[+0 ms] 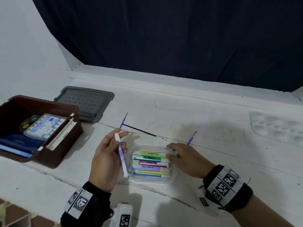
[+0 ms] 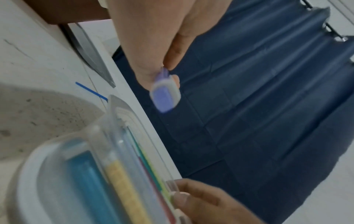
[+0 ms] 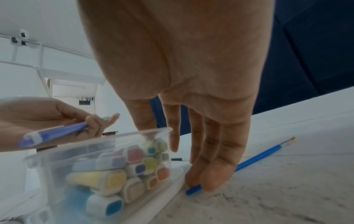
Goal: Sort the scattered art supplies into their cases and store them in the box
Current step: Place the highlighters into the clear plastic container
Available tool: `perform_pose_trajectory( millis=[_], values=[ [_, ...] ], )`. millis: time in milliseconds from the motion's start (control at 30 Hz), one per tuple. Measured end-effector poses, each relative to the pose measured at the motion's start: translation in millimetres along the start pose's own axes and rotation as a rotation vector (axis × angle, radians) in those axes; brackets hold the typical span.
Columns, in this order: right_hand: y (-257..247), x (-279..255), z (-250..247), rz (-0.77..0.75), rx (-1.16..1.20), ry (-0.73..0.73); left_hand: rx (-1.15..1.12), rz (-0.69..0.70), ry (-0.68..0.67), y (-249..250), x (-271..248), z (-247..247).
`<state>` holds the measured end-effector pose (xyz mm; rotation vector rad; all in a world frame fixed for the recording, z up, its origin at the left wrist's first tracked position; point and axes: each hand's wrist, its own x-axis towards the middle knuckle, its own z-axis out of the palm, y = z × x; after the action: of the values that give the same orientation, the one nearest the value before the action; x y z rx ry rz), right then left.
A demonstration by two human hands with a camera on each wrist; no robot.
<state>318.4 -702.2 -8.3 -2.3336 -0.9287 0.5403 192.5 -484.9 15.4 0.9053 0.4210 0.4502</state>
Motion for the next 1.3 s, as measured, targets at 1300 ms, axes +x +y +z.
perform_pose_trajectory(
  millis=[1300],
  values=[
    [-1.4,-0.2,-1.2,0.019,0.009,0.008,1.329,0.318,-0.508,-2.9,-8.0,-44.2]
  ],
)
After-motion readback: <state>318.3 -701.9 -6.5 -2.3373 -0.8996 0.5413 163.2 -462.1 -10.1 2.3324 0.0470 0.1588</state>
